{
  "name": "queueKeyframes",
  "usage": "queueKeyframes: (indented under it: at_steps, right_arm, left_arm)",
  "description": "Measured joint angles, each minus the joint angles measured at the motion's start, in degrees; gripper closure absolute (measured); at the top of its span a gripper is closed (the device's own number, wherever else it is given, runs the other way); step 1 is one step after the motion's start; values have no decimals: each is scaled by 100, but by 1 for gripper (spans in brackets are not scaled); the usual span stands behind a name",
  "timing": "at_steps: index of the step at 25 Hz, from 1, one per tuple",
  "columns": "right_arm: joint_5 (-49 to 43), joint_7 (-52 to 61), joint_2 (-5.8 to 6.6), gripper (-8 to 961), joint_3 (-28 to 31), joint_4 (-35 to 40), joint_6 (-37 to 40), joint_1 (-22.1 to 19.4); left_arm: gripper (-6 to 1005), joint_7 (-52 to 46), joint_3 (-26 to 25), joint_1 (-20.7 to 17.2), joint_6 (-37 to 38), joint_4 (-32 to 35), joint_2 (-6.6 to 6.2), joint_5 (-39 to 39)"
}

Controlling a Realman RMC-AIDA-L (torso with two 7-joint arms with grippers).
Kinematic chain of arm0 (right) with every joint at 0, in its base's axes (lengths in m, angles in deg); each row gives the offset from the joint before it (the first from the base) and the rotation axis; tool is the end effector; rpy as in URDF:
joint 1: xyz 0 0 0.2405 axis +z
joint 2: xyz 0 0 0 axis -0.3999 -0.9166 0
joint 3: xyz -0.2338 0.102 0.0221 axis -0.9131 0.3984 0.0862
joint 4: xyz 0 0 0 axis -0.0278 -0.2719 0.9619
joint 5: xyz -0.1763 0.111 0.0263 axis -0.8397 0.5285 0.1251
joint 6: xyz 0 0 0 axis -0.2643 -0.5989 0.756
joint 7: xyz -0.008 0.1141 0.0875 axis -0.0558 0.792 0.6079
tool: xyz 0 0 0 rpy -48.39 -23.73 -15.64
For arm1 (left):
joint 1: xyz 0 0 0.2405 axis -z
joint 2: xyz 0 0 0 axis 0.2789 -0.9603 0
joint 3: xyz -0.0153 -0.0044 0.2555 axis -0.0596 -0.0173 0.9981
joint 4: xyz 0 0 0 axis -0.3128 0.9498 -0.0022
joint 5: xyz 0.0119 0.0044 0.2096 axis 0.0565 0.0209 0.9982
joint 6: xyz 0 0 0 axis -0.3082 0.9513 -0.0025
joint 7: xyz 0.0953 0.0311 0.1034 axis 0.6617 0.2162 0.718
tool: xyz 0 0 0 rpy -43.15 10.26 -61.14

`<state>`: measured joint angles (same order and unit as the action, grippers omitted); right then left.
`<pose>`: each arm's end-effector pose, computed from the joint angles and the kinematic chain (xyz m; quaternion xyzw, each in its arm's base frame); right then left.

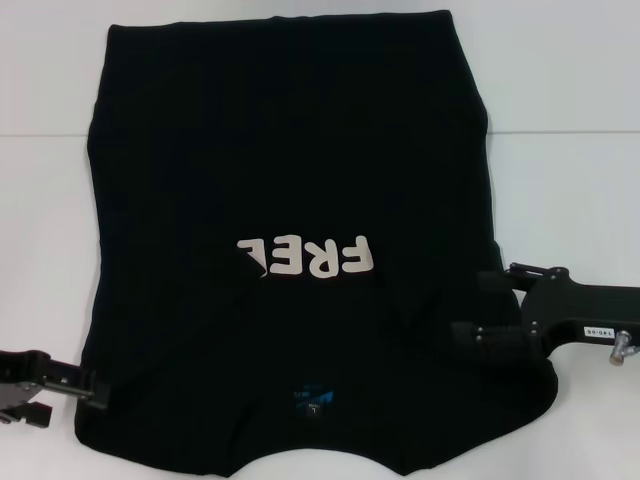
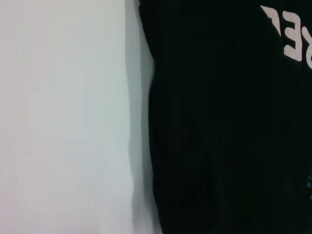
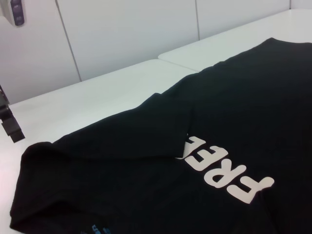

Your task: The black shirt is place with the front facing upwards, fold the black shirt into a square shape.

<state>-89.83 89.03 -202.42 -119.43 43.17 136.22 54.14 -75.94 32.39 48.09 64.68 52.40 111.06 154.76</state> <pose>0.2851 0.3408 -0.0102 -0.9486 0.2129 0.1641 0.1670 -0.3097 0.3070 0.0848 -0.7047 -0.6997 0.0445 0.1086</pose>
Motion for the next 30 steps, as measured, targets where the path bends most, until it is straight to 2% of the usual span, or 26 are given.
queueKeyframes:
  at_steps: [4, 14, 30]
  right_arm:
    - [24, -1, 11, 13, 16, 8, 57, -29]
    - [35, 4, 21, 13, 92, 21, 85, -33]
    - [44, 40, 41, 12, 204, 40, 127, 23]
  left_arm:
    - [51, 45, 11, -23, -173, 1, 28, 25]
    - [52, 318, 230, -43, -477, 17, 265, 29]
    - [51, 261, 553, -71, -735, 81, 335, 154]
